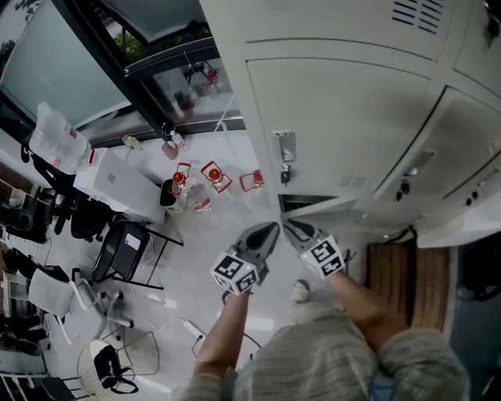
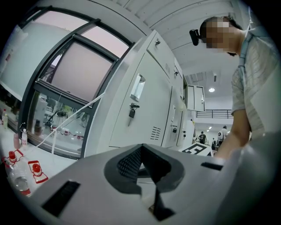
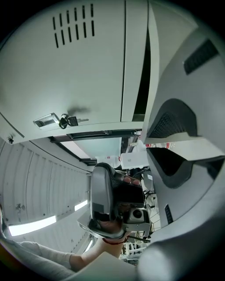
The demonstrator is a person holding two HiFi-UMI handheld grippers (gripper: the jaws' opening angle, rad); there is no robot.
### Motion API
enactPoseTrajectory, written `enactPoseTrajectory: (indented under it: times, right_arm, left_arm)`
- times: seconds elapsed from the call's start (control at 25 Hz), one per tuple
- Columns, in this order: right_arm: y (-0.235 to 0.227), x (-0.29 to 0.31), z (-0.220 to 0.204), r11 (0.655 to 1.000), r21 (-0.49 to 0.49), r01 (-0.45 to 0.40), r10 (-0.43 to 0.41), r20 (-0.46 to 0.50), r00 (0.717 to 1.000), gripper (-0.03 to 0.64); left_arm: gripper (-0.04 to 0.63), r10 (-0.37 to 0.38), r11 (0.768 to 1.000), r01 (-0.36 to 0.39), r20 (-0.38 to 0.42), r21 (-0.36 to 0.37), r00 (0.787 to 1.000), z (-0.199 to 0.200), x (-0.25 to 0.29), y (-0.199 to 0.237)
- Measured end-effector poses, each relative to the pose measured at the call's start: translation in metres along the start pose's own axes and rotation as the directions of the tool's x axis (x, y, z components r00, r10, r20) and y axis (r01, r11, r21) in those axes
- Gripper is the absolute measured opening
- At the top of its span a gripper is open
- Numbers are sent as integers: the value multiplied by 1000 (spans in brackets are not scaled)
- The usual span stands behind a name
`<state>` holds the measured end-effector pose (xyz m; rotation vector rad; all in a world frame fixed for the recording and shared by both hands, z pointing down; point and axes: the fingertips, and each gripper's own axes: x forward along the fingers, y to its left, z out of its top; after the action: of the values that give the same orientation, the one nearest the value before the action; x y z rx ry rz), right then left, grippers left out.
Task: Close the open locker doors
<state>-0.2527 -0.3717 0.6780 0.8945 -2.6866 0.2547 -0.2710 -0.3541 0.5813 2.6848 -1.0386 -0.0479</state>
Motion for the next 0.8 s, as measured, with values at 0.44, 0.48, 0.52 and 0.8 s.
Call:
enactPoseTrajectory:
  times: [0.44,0.48,0.52,0.8]
  right_arm:
    - [-32,32,9,998,15,62,-62,3,998,64]
    - [-35,34,9,997,18,69,-69,6,998,65]
    - [-38,36,10,997,22,77,-78,16,997,66]
    - [-54,42,12,994,31,103,-104,32,994,64]
  left_arm:
    - [2,-20,1000,20,-5,-10,1000,1,20,29]
    - [2,-22,1000,22,-5,-10,1000,1,21,31]
    - [2,-25,1000,25,-4,-10,1000,2,23,32]
    - [0,-41,999,41,-13,-6,999,1,36,39]
